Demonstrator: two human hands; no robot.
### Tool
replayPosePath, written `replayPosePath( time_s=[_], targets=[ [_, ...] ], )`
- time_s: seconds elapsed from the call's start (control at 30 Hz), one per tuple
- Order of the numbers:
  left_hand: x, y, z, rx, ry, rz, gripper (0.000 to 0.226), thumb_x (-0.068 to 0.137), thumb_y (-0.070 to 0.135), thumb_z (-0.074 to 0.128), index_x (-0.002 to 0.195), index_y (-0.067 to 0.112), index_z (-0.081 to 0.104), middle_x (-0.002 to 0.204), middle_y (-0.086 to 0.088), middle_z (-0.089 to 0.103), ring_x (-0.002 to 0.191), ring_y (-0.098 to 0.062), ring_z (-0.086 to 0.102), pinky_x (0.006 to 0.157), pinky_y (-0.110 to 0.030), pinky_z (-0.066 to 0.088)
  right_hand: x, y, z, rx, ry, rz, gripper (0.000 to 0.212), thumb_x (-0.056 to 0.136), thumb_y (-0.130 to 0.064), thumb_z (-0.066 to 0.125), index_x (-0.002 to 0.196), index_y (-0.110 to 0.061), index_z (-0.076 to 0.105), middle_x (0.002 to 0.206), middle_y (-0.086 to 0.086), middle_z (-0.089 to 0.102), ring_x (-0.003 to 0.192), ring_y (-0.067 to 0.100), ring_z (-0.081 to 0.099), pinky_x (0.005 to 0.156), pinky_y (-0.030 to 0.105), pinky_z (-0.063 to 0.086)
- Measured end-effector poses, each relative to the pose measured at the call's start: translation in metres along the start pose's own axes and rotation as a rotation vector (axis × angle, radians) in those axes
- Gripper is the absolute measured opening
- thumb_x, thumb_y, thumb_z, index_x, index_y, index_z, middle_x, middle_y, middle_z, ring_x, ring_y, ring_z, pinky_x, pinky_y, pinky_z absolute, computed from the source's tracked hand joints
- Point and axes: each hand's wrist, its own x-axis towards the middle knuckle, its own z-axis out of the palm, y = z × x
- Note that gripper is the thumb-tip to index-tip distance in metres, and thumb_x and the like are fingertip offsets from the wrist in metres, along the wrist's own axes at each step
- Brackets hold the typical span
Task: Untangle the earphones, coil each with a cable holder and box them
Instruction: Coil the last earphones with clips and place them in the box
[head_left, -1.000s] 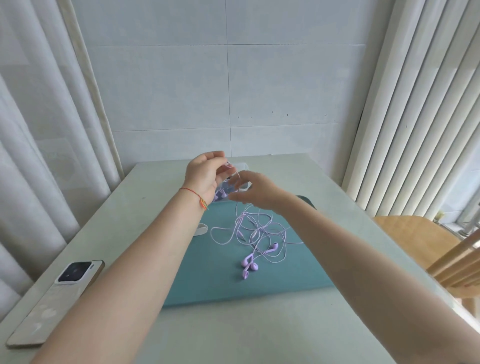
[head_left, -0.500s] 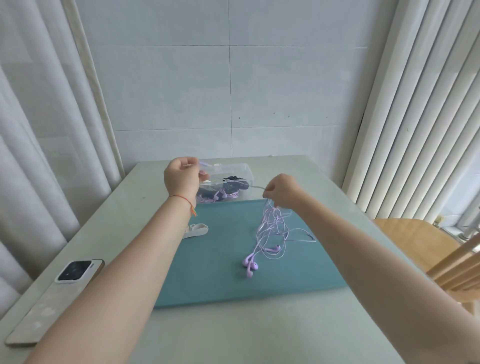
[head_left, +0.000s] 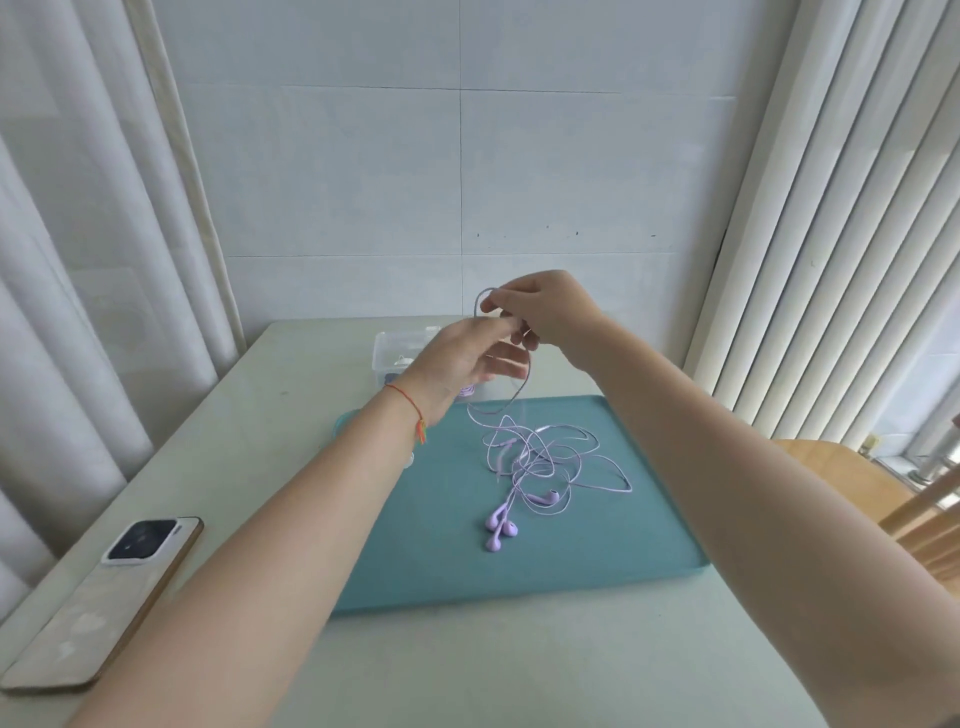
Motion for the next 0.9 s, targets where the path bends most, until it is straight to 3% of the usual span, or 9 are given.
replayPosePath(
  time_s=[0.17,0.37,0.47,0.53,0.63,0.73,0.77,0.83,0.9],
  targets=[
    [0.0,-0.019,0.01,0.069,-0.014,-0.091,0.025,0.088,0.028,0.07,0.104,0.009,0.07,0.076,-0.005,0.065,0.057,-0.015,0.06,0.059,-0.023,0.05,-0.002,0.011,-0.004,0.052,0.092,0.019,0.018,0.086,-0.026,0.061,0.079,-0.019,0.077,0.066,-0.005,0.062,0.058,0.009,0.05,0.048,0.017,0.04],
    [0.003,-0.02,0.013,0.011,-0.045,-0.087,0.024,0.098,0.026,0.054,0.097,0.008,0.07,0.072,-0.005,0.064,0.056,-0.017,0.061,0.062,-0.027,0.054,-0.003,0.027,-0.01,0.323,0.136,0.065,0.028,0.095,-0.031,0.054,0.092,-0.01,0.071,0.069,0.005,0.063,0.064,0.018,0.06,0.061,0.028,0.053],
    [0.009,-0.012,0.012,-0.217,0.076,-0.011,0.024,0.1,0.024,0.049,0.095,0.009,0.067,0.064,-0.004,0.063,0.051,-0.016,0.06,0.056,-0.027,0.055,-0.004,0.04,-0.004,0.558,-0.024,0.171,0.041,0.1,-0.034,0.037,0.099,-0.003,0.064,0.072,0.011,0.064,0.066,0.024,0.063,0.066,0.033,0.056],
    [0.013,-0.007,0.009,-0.32,0.124,0.026,0.025,0.101,0.025,0.046,0.098,0.01,0.067,0.063,-0.002,0.064,0.052,-0.015,0.061,0.06,-0.029,0.055,-0.007,0.049,0.005,0.629,-0.142,0.21,0.037,0.097,-0.019,0.031,0.101,-0.001,0.063,0.08,0.012,0.064,0.076,0.026,0.063,0.076,0.036,0.054],
    [0.014,-0.003,0.005,-0.452,0.175,0.041,0.026,0.102,0.025,0.045,0.1,0.008,0.064,0.065,-0.005,0.066,0.053,-0.018,0.062,0.059,-0.029,0.057,-0.014,0.066,0.021,0.43,-0.243,0.188,0.038,0.084,0.005,0.033,0.106,-0.003,0.063,0.106,0.016,0.067,0.099,0.026,0.063,0.085,0.032,0.045],
    [0.013,-0.006,0.0,-0.545,0.218,0.032,0.028,0.102,0.027,0.044,0.098,0.008,0.064,0.068,-0.006,0.068,0.058,-0.019,0.064,0.06,-0.029,0.057,-0.022,0.074,0.038,0.159,-0.408,0.091,0.033,0.081,0.004,0.049,0.104,-0.011,0.068,0.118,0.014,0.066,0.105,0.022,0.06,0.094,0.032,0.043],
    [0.012,-0.008,-0.003,-0.55,0.24,0.021,0.028,0.102,0.027,0.043,0.097,0.009,0.064,0.066,-0.005,0.067,0.056,-0.019,0.064,0.058,-0.029,0.057,-0.024,0.075,0.043,0.052,-0.444,0.078,0.026,0.082,0.0,0.054,0.094,-0.016,0.071,0.112,0.011,0.069,0.099,0.014,0.061,0.093,0.029,0.045],
    [0.011,-0.013,-0.011,-0.51,0.311,-0.003,0.029,0.103,0.027,0.041,0.088,0.011,0.059,0.052,0.0,0.055,0.04,-0.015,0.051,0.042,-0.022,0.046,-0.024,0.073,0.047,-0.148,-0.422,0.093,0.021,0.082,-0.005,0.057,0.078,-0.021,0.071,0.087,0.007,0.073,0.069,0.001,0.061,0.067,0.016,0.046],
    [0.012,-0.022,-0.024,-0.353,0.426,0.002,0.031,0.104,0.027,0.04,0.079,0.013,0.052,0.043,0.005,0.034,0.031,-0.009,0.026,0.036,-0.014,0.024,-0.02,0.07,0.042,-0.26,-0.28,0.12,0.02,0.084,-0.006,0.055,0.084,-0.016,0.072,0.063,0.001,0.063,0.045,0.003,0.051,0.042,0.011,0.036]
  ],
)
